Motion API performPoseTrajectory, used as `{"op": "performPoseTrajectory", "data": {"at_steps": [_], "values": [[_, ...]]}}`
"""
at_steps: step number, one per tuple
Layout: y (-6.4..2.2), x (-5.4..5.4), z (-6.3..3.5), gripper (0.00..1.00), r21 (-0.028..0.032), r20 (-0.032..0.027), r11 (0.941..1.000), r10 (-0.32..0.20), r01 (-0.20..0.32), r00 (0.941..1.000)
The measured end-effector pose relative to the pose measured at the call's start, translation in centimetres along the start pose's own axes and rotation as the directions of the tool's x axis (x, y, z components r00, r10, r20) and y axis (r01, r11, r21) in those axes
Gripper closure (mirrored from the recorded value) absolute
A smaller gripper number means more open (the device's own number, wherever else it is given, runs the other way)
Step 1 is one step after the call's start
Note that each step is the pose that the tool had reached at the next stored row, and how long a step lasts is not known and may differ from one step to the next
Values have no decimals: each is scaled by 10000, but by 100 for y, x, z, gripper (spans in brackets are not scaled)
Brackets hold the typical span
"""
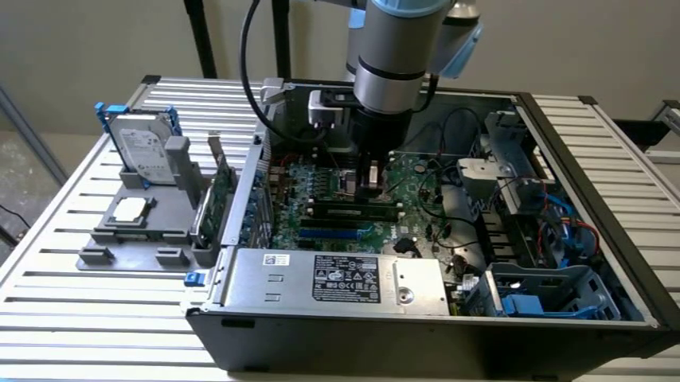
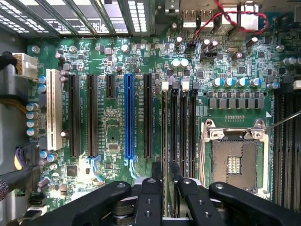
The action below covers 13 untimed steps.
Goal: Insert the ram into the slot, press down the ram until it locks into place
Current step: 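Insert the ram into the slot, then press down the ram until it locks into place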
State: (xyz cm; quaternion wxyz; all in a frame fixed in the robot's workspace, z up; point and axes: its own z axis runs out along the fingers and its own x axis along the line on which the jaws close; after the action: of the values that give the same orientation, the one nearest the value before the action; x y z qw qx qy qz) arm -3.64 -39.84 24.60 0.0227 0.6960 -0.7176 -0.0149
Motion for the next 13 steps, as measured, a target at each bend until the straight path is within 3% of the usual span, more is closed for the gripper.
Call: {"op": "performPoseTrajectory", "data": {"at_steps": [3, 13], "values": [[0, 0, -1, 89, -1, 2, 10000, -1, 1, 10000], [0, 0, -2, 89, -2, 0, 10000, -1, 1, 10000]]}}
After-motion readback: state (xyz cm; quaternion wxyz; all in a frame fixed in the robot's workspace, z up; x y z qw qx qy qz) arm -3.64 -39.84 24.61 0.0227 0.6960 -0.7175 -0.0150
